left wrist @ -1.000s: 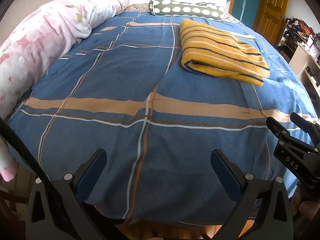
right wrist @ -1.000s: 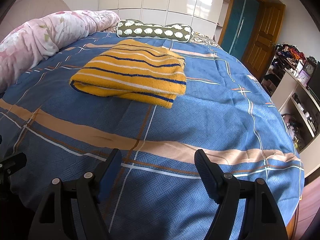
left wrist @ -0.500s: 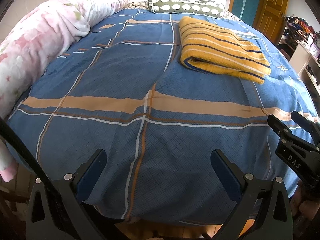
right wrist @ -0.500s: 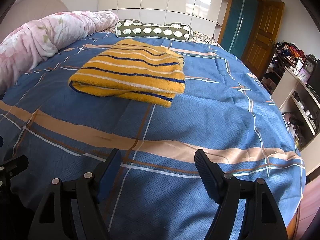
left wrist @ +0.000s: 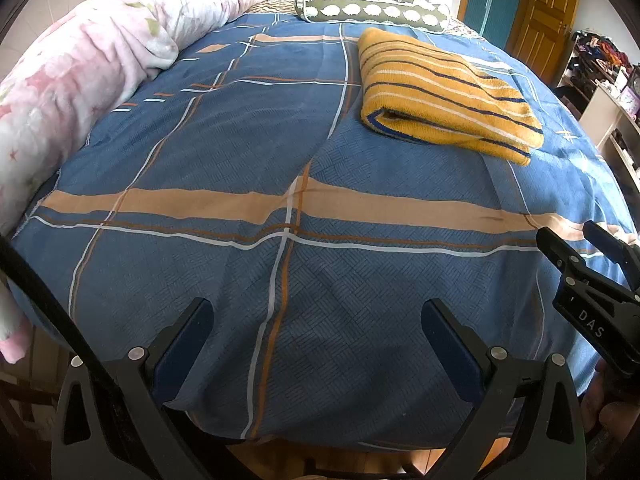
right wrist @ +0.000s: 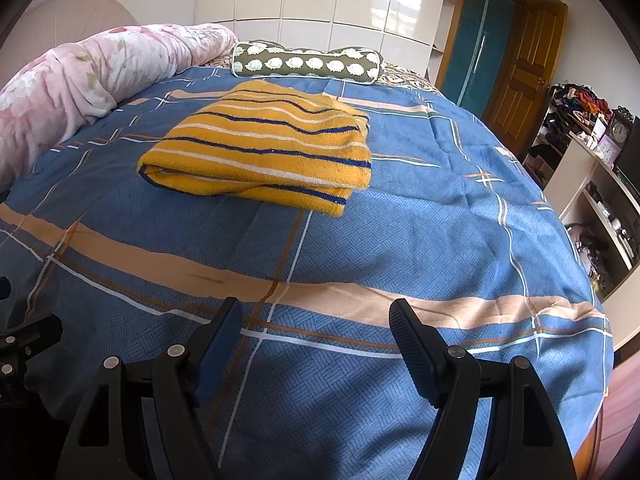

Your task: Fold small clothes

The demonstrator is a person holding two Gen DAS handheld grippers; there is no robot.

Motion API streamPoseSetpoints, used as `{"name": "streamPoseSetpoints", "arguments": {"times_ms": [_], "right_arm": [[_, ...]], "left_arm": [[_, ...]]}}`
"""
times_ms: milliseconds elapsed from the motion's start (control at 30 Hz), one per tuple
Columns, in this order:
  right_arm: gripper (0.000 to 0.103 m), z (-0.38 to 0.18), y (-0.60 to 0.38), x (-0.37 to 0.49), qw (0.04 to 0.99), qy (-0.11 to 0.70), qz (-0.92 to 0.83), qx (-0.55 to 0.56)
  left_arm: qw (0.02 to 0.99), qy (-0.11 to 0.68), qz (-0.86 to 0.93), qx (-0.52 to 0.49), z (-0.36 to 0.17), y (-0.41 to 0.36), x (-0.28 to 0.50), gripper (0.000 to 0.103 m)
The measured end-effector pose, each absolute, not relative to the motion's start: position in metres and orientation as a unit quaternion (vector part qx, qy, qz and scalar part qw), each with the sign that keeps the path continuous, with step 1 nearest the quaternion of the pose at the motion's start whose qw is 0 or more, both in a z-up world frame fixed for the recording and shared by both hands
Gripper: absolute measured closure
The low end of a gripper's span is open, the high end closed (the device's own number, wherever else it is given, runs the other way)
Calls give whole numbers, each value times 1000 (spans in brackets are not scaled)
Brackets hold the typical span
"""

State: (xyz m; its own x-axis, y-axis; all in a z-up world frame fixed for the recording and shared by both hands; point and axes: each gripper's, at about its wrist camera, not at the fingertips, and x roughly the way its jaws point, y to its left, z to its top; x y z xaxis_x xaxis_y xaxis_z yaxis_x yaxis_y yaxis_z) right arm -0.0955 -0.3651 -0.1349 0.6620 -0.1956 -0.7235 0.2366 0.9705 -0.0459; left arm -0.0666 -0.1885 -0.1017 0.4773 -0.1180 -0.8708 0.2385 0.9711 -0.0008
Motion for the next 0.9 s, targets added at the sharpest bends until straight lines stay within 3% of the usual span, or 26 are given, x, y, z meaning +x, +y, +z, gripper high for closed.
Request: {"name": "streamPoseSetpoints", "arguments": {"times_ms": [900], "right_arm": [[21,-130,-364,-91,915,384,-117,26]], "left_arm": [[861,491,-122,57,-98,-184,-32,0]]}}
